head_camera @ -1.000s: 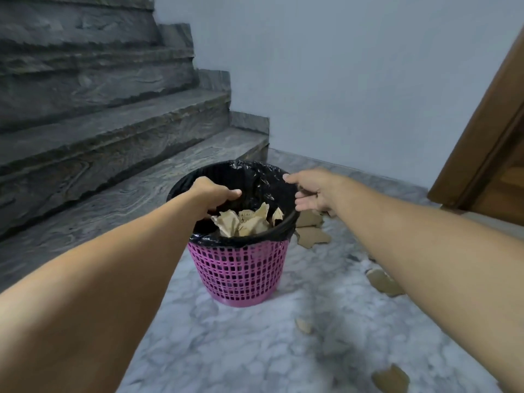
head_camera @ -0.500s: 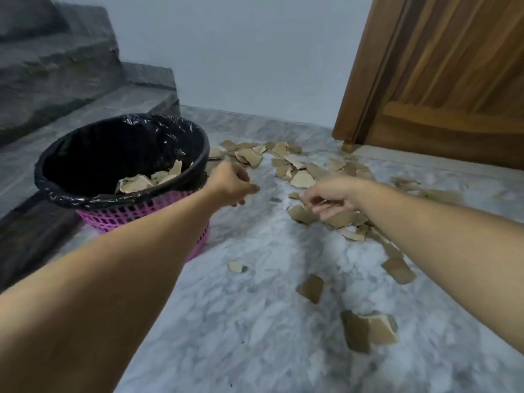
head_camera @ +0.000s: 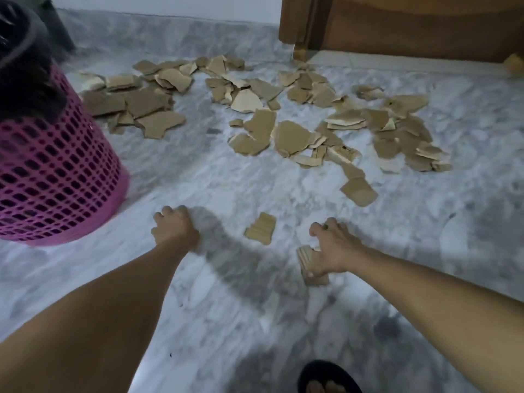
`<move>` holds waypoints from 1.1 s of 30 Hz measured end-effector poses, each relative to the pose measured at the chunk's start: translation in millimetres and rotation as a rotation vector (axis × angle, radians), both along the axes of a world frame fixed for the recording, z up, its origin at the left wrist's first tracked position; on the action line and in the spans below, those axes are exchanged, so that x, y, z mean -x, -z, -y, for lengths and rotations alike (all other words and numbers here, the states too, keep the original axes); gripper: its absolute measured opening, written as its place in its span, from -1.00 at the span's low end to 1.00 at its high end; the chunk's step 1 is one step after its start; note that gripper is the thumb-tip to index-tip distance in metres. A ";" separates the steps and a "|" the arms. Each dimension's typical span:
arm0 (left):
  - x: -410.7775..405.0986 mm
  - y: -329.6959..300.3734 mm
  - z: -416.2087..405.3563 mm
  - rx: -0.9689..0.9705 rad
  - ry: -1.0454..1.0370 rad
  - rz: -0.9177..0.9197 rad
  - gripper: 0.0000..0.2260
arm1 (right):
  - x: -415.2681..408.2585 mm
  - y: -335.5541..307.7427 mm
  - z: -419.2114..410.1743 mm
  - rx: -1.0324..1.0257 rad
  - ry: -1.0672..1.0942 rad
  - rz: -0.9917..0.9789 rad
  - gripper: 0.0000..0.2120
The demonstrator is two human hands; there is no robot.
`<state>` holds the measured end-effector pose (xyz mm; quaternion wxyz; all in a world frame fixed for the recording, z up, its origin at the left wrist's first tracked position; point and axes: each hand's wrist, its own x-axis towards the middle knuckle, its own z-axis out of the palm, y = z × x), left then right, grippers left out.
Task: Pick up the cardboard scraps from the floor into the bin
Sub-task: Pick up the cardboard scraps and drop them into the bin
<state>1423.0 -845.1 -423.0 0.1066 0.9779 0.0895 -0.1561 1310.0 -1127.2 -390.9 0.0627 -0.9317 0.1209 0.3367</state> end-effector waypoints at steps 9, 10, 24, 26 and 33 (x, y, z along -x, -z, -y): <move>8.8 -8.4 53.8 0.413 0.075 0.131 -0.72 | -3.8 17.1 23.7 -0.007 0.122 0.085 -0.41; 12.0 -13.1 66.3 0.444 0.131 0.107 -0.73 | -4.7 17.0 26.4 0.004 0.119 0.076 -0.46; 37.3 7.9 131.6 0.110 0.280 -0.041 -0.55 | -5.8 0.7 46.4 -0.166 0.217 0.077 -0.44; 38.9 12.0 137.4 0.189 0.279 -0.048 -0.65 | -7.6 -0.6 49.5 -0.177 0.253 0.120 -0.49; 40.6 -23.7 148.7 0.284 0.449 -0.171 -0.80 | -14.4 -60.8 70.0 -0.209 0.455 0.304 -0.34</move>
